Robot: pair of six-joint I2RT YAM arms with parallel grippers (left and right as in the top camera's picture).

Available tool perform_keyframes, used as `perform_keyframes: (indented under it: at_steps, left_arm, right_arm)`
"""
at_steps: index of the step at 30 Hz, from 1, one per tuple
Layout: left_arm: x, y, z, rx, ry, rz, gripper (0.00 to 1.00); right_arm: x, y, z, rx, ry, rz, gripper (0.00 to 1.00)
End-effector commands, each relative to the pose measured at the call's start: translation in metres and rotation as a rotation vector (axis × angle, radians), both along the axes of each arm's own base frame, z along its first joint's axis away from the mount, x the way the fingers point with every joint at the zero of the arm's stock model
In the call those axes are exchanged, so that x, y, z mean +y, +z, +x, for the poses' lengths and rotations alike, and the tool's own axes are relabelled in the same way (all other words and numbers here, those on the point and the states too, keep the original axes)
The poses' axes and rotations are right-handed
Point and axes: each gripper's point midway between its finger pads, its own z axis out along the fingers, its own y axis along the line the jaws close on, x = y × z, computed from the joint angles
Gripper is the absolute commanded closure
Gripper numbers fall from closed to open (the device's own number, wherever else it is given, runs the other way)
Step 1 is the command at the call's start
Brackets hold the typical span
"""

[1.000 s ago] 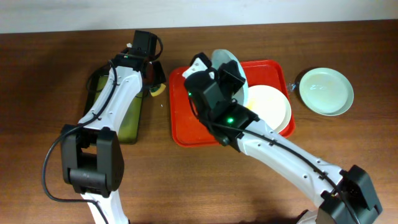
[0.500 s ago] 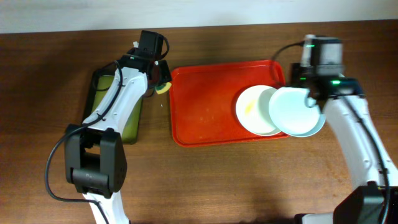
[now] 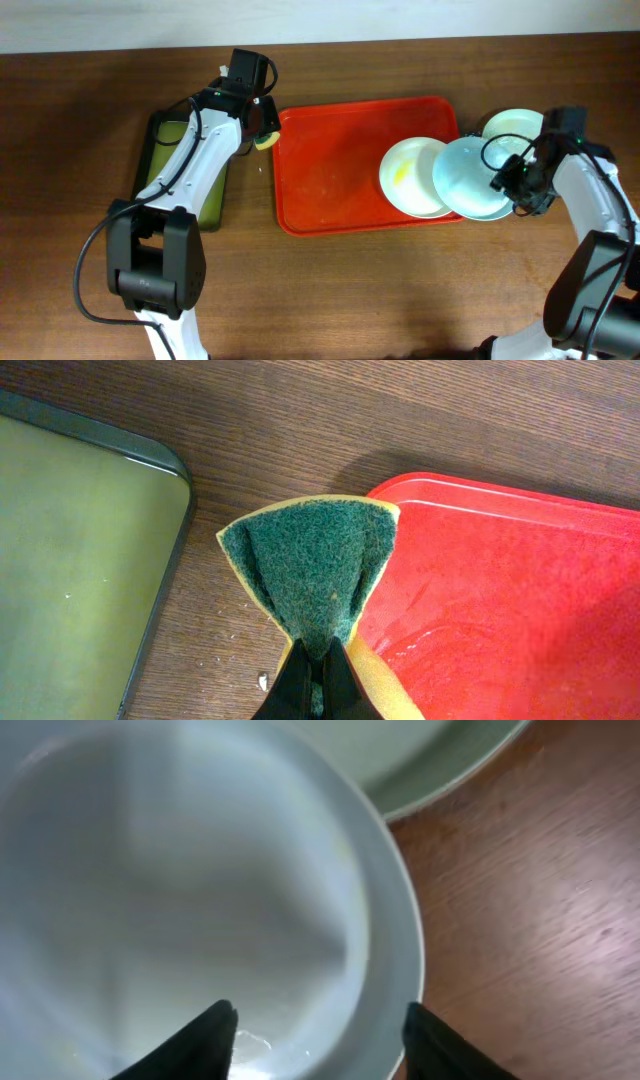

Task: Clean dirty plates on tray and stack at the side
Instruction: 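Carry the light blue plate right and stack it on the pale green plate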

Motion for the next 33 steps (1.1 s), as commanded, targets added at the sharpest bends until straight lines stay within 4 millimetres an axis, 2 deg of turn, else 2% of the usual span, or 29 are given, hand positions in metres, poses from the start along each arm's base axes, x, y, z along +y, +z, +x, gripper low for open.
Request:
perform_keyframes:
  at_steps: [1, 4, 7, 8, 9, 11, 13, 14, 15, 18, 21, 24, 26, 27, 33]
  left_arm:
    - [-0.003, 0.013, -0.001, -0.025, -0.003, -0.016, 1.00]
    - [-0.003, 0.012, -0.001, -0.024, -0.003, -0.015, 1.00]
    - [-0.003, 0.012, -0.001, -0.024, -0.003, -0.015, 1.00]
    - [-0.003, 0.012, -0.001, -0.024, -0.003, -0.015, 1.00]
    - [-0.003, 0.012, -0.001, -0.024, -0.003, -0.015, 1.00]
    - [-0.003, 0.012, -0.001, -0.024, -0.003, -0.015, 1.00]
    - [-0.003, 0.012, -0.001, -0.024, -0.003, -0.015, 1.00]
    - [-0.003, 0.012, -0.001, -0.024, -0.004, -0.015, 1.00]
    - [-0.003, 0.012, -0.001, -0.023, -0.003, -0.014, 1.00]
    - [-0.003, 0.012, -0.001, -0.023, -0.003, -0.015, 1.00]
    - [-0.002, 0.012, -0.002, -0.021, -0.002, -0.014, 1.00]
    - [-0.003, 0.013, 0.000, -0.027, -0.003, -0.015, 1.00]
    - [-0.003, 0.013, 0.000, -0.027, -0.003, -0.015, 1.00]
    - [-0.003, 0.013, 0.000, -0.027, -0.003, -0.015, 1.00]
    - [-0.003, 0.013, -0.001, -0.026, -0.003, -0.015, 1.00]
  right_arm:
    - [0.006, -0.020, -0.011, 0.021, -0.018, 0.034, 0.46]
    - [0.010, -0.041, -0.023, 0.031, -0.092, 0.052, 0.49]
    - [0.008, -0.038, -0.012, -0.011, -0.107, 0.052, 0.93]
    - [0.007, -0.033, -0.006, -0.031, -0.106, 0.051, 0.96]
    - [0.007, -0.027, 0.000, -0.049, -0.102, 0.062, 0.96]
    - [0.007, 0.000, 0.018, -0.104, -0.091, 0.078, 0.96]
    - [-0.005, 0.033, 0.022, -0.097, -0.086, 0.019, 0.96]
    - [-0.019, 0.044, 0.018, -0.064, -0.078, -0.065, 0.85]
    - [-0.030, 0.046, 0.011, -0.030, -0.090, -0.124, 0.73]
    - [-0.042, 0.027, -0.008, 0.039, -0.006, -0.168, 0.71]
    - [-0.049, 0.004, -0.034, 0.103, -0.032, -0.140, 0.69]
    - [-0.039, -0.008, -0.045, 0.125, -0.030, -0.089, 0.67]
    - [-0.035, -0.021, -0.054, 0.145, -0.029, -0.080, 0.58]
    - [-0.036, -0.026, -0.059, 0.159, -0.032, -0.088, 0.57]
    - [-0.037, -0.055, -0.082, 0.167, -0.080, -0.049, 0.59]
